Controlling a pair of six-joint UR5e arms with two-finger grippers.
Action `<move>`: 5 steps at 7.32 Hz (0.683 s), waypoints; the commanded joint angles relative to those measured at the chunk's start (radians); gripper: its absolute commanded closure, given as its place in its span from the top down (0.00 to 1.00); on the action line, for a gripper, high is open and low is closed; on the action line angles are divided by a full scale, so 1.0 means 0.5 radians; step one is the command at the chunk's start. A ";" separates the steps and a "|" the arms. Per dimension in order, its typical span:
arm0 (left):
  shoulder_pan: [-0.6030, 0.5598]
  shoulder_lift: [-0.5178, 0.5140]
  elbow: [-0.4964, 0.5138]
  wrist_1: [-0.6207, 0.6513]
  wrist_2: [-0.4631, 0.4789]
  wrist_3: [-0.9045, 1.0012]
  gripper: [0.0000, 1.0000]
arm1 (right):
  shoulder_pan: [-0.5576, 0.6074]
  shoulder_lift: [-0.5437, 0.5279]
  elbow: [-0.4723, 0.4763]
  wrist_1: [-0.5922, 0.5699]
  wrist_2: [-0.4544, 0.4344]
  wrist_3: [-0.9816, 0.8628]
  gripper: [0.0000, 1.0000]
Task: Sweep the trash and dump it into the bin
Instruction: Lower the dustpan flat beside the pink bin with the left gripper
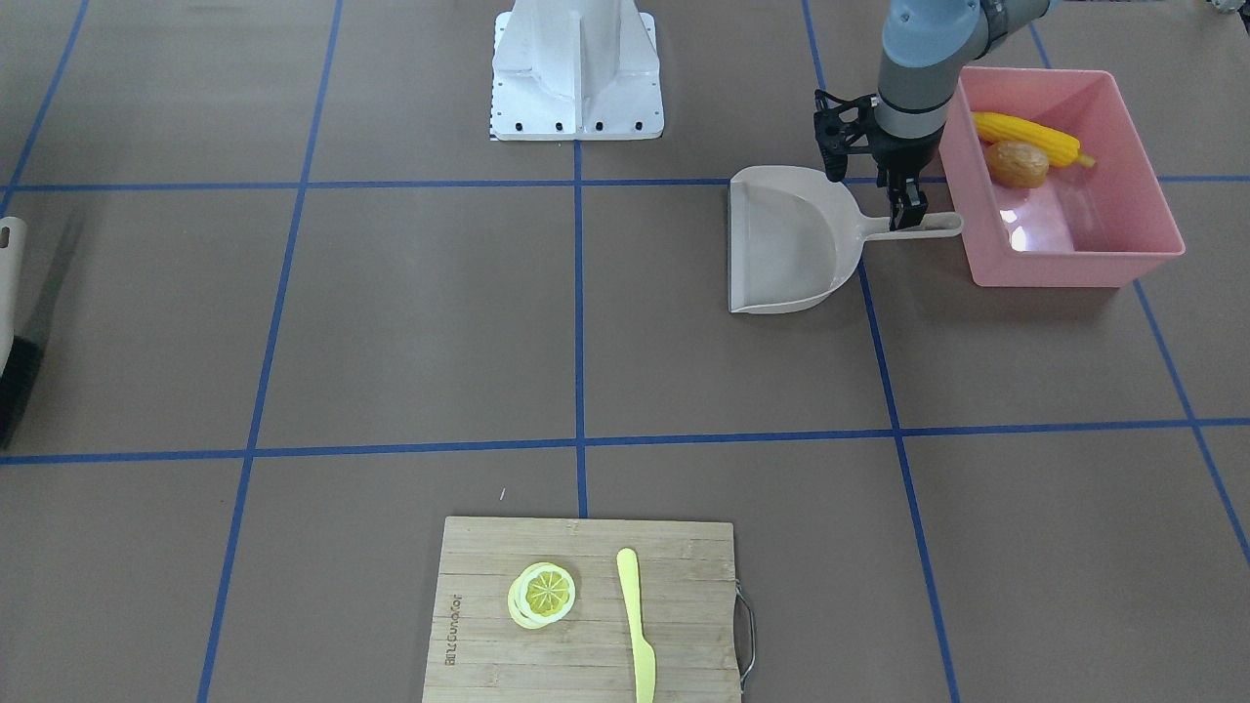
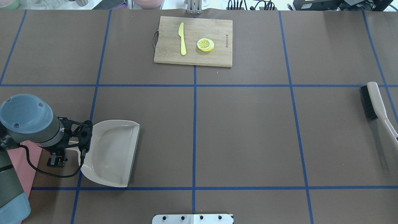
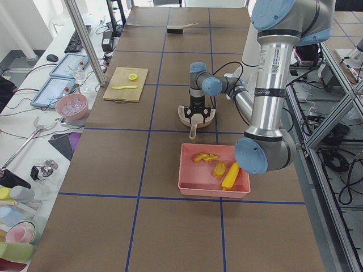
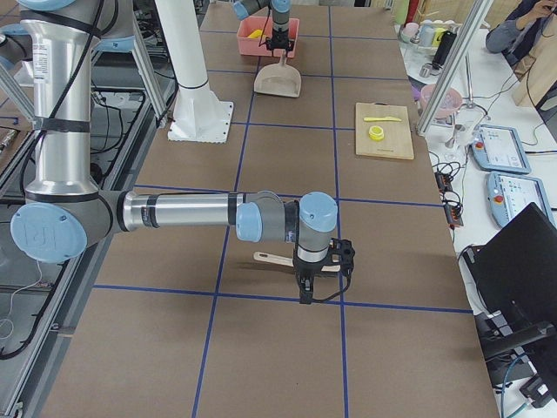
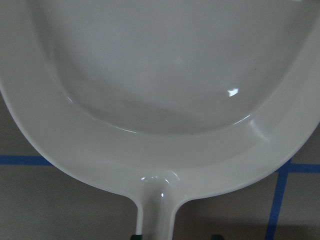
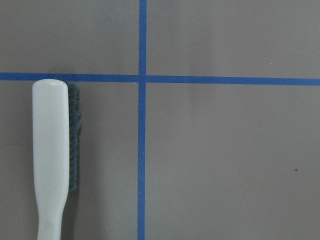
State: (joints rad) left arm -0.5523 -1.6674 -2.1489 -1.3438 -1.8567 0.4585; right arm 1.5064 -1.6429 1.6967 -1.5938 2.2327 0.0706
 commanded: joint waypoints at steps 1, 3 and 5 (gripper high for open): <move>0.000 0.003 -0.010 0.000 0.001 0.000 0.98 | 0.000 0.000 0.000 0.000 -0.001 0.000 1.00; -0.015 0.027 -0.101 -0.003 -0.005 -0.015 0.98 | 0.000 0.000 0.000 0.000 -0.001 0.000 1.00; -0.161 0.028 -0.178 -0.052 -0.038 -0.024 0.98 | 0.000 0.000 0.000 0.000 -0.001 0.000 1.00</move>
State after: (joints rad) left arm -0.5835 -1.6536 -2.2169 -1.3539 -1.8638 0.4499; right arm 1.5063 -1.6429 1.6966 -1.5938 2.2319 0.0706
